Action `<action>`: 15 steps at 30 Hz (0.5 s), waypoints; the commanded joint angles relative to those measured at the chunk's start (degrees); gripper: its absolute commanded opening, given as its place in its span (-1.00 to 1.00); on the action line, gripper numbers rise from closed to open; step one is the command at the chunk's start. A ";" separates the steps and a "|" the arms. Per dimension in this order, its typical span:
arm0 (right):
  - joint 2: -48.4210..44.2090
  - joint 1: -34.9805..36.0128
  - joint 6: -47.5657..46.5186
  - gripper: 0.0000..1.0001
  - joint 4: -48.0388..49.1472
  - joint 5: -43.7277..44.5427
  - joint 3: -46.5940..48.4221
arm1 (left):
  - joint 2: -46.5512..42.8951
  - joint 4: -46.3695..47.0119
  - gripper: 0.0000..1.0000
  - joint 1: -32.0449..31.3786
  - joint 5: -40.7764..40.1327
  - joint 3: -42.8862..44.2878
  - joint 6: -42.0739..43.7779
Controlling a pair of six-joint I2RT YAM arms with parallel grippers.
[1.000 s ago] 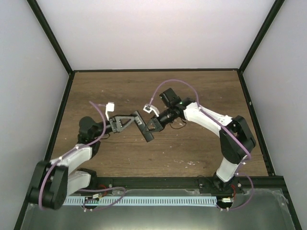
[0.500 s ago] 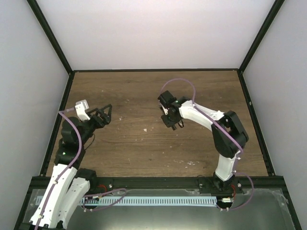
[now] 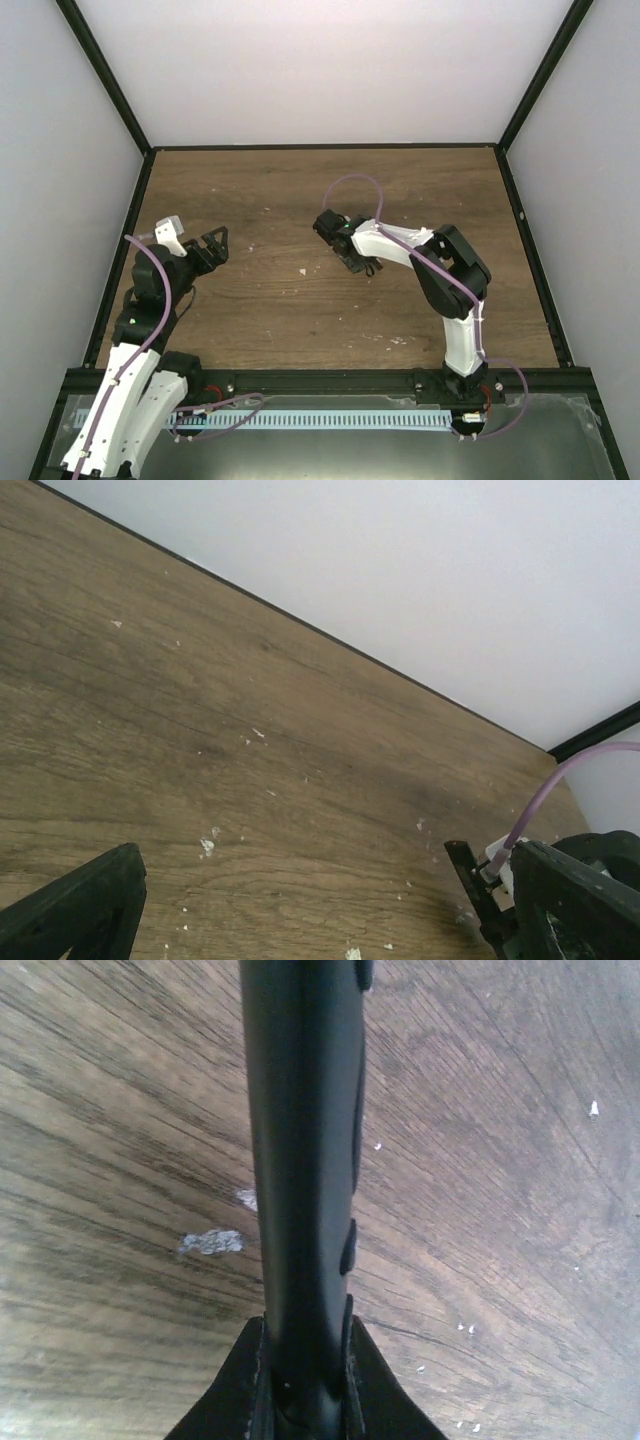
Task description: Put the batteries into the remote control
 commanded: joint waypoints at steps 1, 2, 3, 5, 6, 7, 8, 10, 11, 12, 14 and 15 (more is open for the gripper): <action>1.66 0.56 0.24 -0.99 1.36 4.22 -0.11 | 0.31 -0.09 0.98 0.15 0.26 -0.23 0.84; 1.86 0.64 0.19 -0.99 1.44 4.17 -0.22 | 0.49 -0.01 0.98 0.15 0.38 -0.11 0.96; 2.10 0.70 0.24 -0.99 1.52 4.24 -0.26 | 0.67 -0.02 0.98 0.20 0.52 -0.08 1.00; 2.52 0.82 0.09 -0.95 1.73 4.18 -0.43 | 0.96 0.32 0.98 0.16 0.82 -0.08 1.02; 2.66 0.83 0.08 -0.93 1.78 4.11 -0.44 | 1.07 0.38 0.98 0.15 0.89 -0.01 1.02; 2.77 0.91 0.05 -0.91 1.88 3.99 -0.45 | 1.20 0.54 0.98 0.18 1.12 -0.05 1.10; 2.82 0.96 0.03 -0.86 1.99 3.74 -0.48 | 1.29 0.62 0.98 0.16 1.33 0.05 1.19; 2.91 1.08 -0.10 -0.72 2.21 3.41 -0.49 | 1.43 0.63 0.98 0.20 1.50 0.18 1.41; 2.95 1.07 -0.29 -0.65 2.30 3.13 -0.53 | 1.51 0.65 0.98 0.20 1.57 0.26 1.50; 2.98 1.16 -0.44 -0.61 2.32 2.86 -0.46 | 1.59 0.64 0.98 0.17 1.59 0.37 1.60; 3.02 1.18 -0.75 -0.54 2.53 1.89 -0.45 | 1.65 0.43 0.98 0.22 1.56 0.68 1.96; 3.01 1.18 -0.92 -0.45 2.58 1.23 -0.37 | 1.69 0.32 0.99 0.18 1.55 0.79 1.99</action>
